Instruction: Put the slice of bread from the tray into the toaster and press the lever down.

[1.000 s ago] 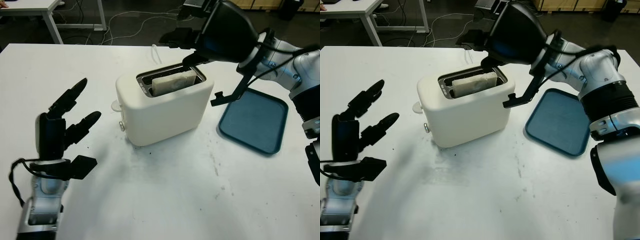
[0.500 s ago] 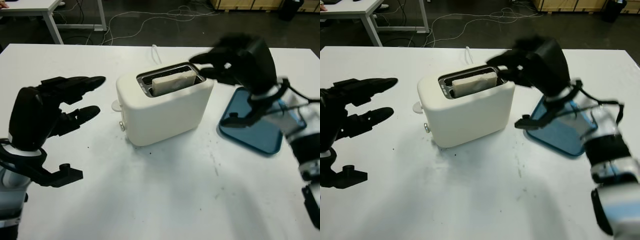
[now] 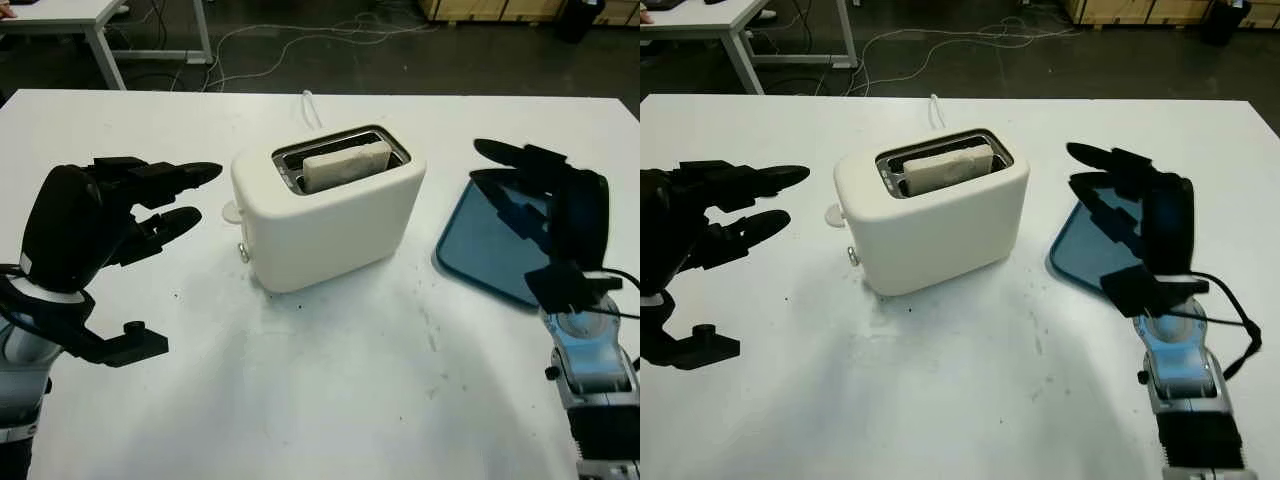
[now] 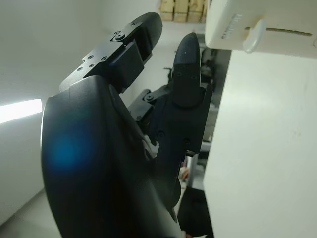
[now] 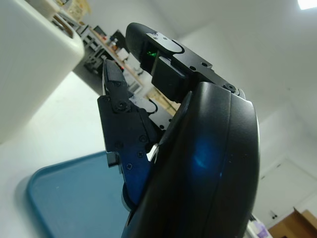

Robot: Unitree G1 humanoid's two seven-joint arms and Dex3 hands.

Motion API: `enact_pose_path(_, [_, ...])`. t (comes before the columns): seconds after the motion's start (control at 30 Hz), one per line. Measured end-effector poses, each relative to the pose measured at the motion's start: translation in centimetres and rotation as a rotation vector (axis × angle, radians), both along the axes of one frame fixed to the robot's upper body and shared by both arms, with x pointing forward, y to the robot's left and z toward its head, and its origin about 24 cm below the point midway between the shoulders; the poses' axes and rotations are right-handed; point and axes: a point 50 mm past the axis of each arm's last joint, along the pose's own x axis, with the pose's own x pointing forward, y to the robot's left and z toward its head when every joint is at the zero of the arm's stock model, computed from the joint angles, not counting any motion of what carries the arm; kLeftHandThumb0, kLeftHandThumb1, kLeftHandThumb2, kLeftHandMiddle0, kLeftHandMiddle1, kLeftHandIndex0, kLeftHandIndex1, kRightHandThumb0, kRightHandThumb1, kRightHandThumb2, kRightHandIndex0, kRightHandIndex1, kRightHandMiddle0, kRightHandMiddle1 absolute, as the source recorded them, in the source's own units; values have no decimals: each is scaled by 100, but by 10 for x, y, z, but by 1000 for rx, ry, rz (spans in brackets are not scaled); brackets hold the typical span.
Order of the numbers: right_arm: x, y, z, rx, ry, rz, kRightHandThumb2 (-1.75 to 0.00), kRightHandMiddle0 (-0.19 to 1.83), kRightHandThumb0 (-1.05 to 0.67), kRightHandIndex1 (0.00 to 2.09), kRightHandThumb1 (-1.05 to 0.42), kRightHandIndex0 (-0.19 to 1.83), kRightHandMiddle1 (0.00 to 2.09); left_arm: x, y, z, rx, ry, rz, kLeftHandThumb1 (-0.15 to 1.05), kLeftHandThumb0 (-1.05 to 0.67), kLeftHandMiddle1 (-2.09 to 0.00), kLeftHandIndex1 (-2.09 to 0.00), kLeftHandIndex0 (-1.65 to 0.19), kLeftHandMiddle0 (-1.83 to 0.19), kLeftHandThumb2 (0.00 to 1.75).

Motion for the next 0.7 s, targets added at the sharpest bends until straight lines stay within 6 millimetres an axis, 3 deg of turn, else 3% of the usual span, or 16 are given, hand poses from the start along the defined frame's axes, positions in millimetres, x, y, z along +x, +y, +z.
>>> enact_pose_path(0.2, [-3, 12, -17, 52, 42, -27, -11, 96, -26, 26, -92, 112, 0, 0, 0, -3, 26, -16, 11, 92, -34, -150, -7, -98, -93, 22])
enact_pose_path(0.4, [-2, 15, -23, 54, 56, -48, -12, 96, -25, 27, -92, 108, 0, -1, -2, -15, 67, -71, 29, 91, -24, -161, -6, -105, -92, 4])
enact_pose_path(0.7, [-2, 13, -23, 64, 56, -59, -14, 96, -27, 26, -92, 107, 0, 1, -6, -27, 121, -79, 33, 92, -23, -163, -5, -108, -91, 5])
